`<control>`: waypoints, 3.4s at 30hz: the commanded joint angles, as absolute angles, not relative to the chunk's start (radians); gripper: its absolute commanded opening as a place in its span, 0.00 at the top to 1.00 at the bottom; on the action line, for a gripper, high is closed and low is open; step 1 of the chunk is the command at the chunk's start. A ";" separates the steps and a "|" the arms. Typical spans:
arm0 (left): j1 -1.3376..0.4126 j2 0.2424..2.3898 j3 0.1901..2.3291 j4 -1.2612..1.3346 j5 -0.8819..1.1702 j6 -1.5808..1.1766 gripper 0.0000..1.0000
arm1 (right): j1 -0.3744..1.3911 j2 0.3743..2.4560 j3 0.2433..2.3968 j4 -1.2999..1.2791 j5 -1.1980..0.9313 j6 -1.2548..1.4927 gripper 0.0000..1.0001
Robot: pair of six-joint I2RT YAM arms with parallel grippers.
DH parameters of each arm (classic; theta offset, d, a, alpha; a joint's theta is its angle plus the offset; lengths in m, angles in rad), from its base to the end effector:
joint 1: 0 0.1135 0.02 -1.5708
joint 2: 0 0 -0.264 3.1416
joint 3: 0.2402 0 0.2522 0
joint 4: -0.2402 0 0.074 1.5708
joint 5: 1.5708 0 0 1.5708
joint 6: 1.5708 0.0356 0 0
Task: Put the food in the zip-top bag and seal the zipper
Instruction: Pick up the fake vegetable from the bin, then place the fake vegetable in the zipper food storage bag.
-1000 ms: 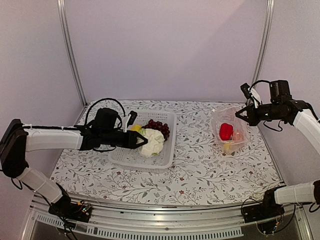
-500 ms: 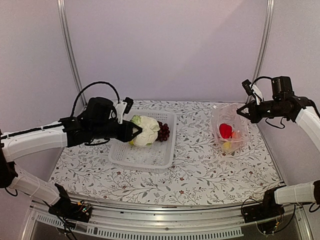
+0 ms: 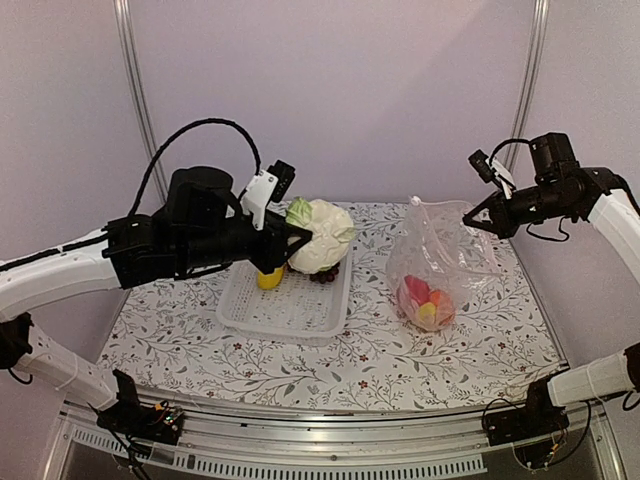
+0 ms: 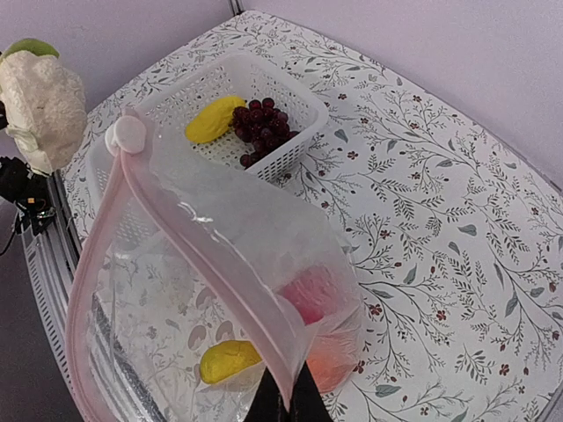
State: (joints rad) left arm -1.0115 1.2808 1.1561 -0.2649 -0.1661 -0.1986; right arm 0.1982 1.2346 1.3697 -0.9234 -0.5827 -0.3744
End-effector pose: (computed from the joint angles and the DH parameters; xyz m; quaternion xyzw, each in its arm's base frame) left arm 0.1620 -0.2477 0.3541 0.2848 0.7786 -0.2590 0.4956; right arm 0.2321 0.0666 0.3816 -0.3551 0.8185 0.2324 0.3872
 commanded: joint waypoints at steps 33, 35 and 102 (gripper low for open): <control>-1.350 1.842 1.843 -0.099 -0.256 0.481 0.75 | 0.220 1.244 1.380 -1.017 -0.659 -0.398 1.00; -1.348 1.894 1.908 -0.104 -0.263 0.532 0.75 | 0.224 1.253 1.408 -1.047 -0.675 -0.417 1.00; -1.281 2.326 2.136 -0.111 -0.821 1.162 0.27 | 0.229 1.316 1.502 -1.154 -0.739 -0.433 1.00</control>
State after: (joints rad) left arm -1.3067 2.3024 2.1281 -0.1776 -0.7799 1.1606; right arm 0.2226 1.3136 1.4670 -1.1191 -0.6765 -0.4377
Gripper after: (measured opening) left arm 0.580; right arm 0.004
